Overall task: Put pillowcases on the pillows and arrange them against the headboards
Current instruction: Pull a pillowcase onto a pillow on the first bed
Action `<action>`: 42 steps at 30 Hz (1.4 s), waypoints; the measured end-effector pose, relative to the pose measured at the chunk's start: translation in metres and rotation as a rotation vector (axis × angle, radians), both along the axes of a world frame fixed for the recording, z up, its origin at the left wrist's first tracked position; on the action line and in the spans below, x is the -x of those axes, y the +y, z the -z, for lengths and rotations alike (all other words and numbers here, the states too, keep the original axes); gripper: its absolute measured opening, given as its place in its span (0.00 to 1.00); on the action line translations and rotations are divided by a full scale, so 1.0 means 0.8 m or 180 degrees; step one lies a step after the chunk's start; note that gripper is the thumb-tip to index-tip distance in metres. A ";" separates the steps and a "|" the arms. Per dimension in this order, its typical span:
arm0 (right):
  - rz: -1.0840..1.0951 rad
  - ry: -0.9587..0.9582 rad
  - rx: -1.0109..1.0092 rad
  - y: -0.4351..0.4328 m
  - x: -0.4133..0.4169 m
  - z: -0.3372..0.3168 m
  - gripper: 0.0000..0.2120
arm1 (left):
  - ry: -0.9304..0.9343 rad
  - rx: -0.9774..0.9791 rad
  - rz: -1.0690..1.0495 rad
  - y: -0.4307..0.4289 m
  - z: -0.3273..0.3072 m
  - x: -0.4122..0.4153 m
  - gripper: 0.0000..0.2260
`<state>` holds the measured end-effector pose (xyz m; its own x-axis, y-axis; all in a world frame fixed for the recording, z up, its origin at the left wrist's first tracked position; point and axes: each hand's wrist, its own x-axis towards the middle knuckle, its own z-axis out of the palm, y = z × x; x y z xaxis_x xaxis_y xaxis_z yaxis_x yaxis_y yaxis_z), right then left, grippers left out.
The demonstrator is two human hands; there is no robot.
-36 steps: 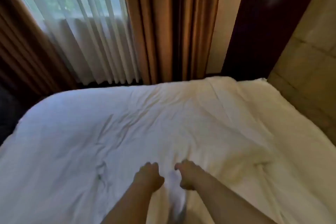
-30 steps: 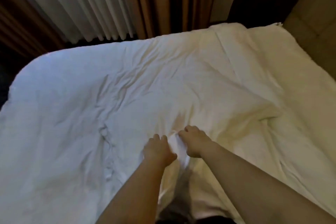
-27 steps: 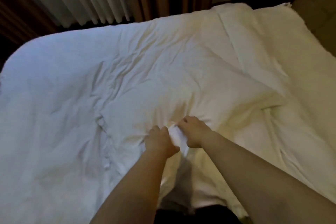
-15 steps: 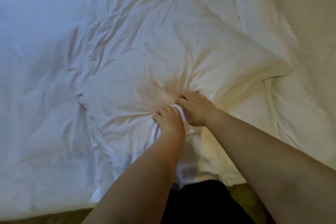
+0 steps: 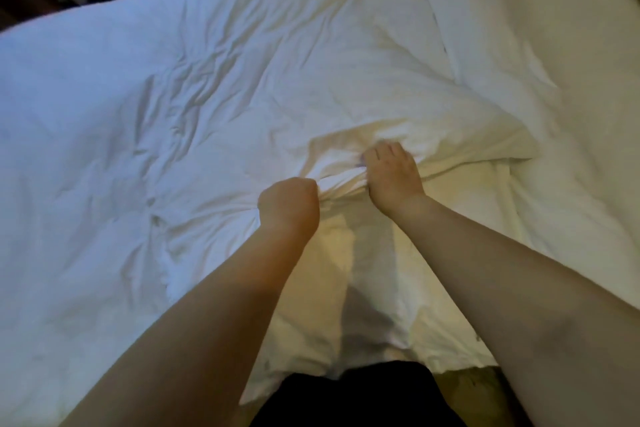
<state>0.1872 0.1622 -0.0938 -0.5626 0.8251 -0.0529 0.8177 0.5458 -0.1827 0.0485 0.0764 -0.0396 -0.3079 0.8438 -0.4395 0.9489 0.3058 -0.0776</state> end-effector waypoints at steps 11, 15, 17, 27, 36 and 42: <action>-0.0384 0.0205 -0.0632 0.018 0.083 -0.191 0.06 | 0.0554 -0.0908 -0.0247 -0.002 -0.150 0.076 0.11; -0.0422 0.0397 -0.0648 0.001 0.103 -0.261 0.07 | 0.0757 -0.1268 -0.0393 -0.024 -0.196 0.092 0.11; -0.0283 0.0606 -0.0539 -0.007 0.111 -0.289 0.07 | 0.0895 -0.1555 -0.0351 -0.033 -0.216 0.096 0.14; 0.0507 0.1465 -0.0147 -0.051 0.087 -0.373 0.09 | 0.0340 -0.2318 0.0448 -0.044 -0.277 0.043 0.16; 0.0436 0.0710 0.0352 -0.089 0.014 -0.437 0.08 | 0.0233 -0.2160 0.0513 -0.074 -0.332 -0.025 0.10; 0.0409 0.0760 0.0845 -0.125 -0.026 -0.487 0.16 | -0.0117 -0.1724 0.0323 -0.090 -0.389 -0.050 0.12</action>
